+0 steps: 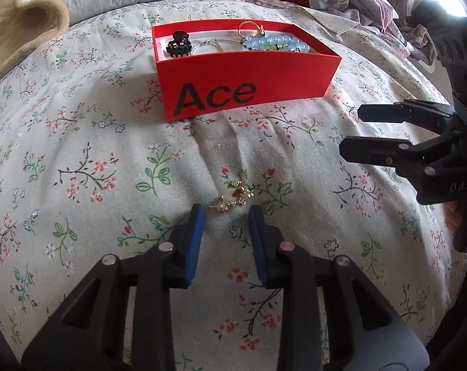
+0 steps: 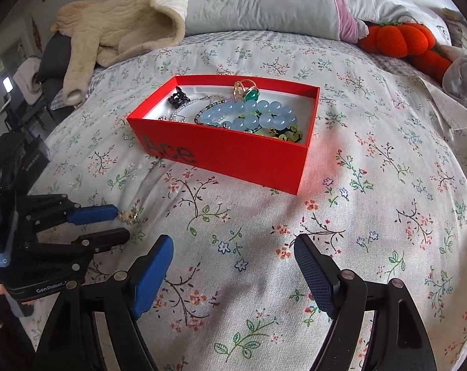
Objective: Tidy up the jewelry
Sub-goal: 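Lower the left gripper and close it on a small gold earring, then close the right gripper on the second gold earring while the left gripper holds its earring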
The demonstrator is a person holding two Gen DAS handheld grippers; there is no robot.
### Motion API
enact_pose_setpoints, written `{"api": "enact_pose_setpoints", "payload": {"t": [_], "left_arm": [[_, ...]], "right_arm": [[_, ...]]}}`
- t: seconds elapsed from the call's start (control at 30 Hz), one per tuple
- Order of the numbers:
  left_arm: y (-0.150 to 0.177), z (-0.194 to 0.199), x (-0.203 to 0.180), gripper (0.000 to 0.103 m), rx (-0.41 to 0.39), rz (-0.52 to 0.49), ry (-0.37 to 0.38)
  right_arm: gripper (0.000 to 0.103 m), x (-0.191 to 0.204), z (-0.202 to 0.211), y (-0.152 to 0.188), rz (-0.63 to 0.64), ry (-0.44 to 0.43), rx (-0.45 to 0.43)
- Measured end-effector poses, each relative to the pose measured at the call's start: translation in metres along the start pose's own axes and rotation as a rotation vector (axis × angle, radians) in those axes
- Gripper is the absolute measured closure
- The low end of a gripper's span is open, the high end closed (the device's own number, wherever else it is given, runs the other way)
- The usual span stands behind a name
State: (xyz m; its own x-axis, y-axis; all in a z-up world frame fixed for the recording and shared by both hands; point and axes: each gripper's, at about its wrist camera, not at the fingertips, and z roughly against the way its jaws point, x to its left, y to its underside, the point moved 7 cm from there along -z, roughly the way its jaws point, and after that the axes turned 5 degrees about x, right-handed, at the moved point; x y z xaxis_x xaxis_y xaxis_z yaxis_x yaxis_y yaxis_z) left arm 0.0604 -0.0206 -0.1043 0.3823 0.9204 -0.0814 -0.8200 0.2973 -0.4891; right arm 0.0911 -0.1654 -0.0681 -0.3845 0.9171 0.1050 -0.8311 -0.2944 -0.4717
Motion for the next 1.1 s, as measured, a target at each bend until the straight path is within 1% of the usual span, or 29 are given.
{"api": "enact_pose_setpoints", "payload": {"t": [0.1,0.17,0.2,0.23,0.47,0.73,0.9,1.1], "left_arm": [[-0.001,-0.001,0.0,0.077,0.002,-0.003,0.006],[-0.002,-0.001,0.0,0.082,0.004,0.0,0.008],[-0.002,-0.001,0.001,0.086,0.004,0.001,0.011],[-0.002,-0.001,0.001,0.088,0.006,0.003,0.013],[-0.002,0.0,0.001,0.089,0.006,0.002,0.006],[0.002,0.007,0.006,0.089,0.015,0.024,0.005],[0.007,0.014,0.018,0.089,0.024,0.045,-0.035],[0.012,0.021,0.034,0.089,0.044,0.1,-0.085]], "right_arm": [[0.021,0.002,-0.004,-0.001,0.007,-0.002,0.009],[0.021,0.003,-0.005,-0.002,0.006,-0.003,0.01],[0.021,0.003,-0.006,-0.003,0.005,-0.003,0.01],[0.021,0.004,-0.006,-0.003,0.004,-0.003,0.009],[0.021,0.01,-0.006,-0.005,0.008,-0.004,0.008],[0.021,0.025,-0.006,-0.007,0.037,-0.013,0.004],[0.021,0.039,-0.015,-0.006,0.067,-0.02,0.022],[0.021,0.066,-0.029,-0.003,0.137,-0.029,0.055]]}}
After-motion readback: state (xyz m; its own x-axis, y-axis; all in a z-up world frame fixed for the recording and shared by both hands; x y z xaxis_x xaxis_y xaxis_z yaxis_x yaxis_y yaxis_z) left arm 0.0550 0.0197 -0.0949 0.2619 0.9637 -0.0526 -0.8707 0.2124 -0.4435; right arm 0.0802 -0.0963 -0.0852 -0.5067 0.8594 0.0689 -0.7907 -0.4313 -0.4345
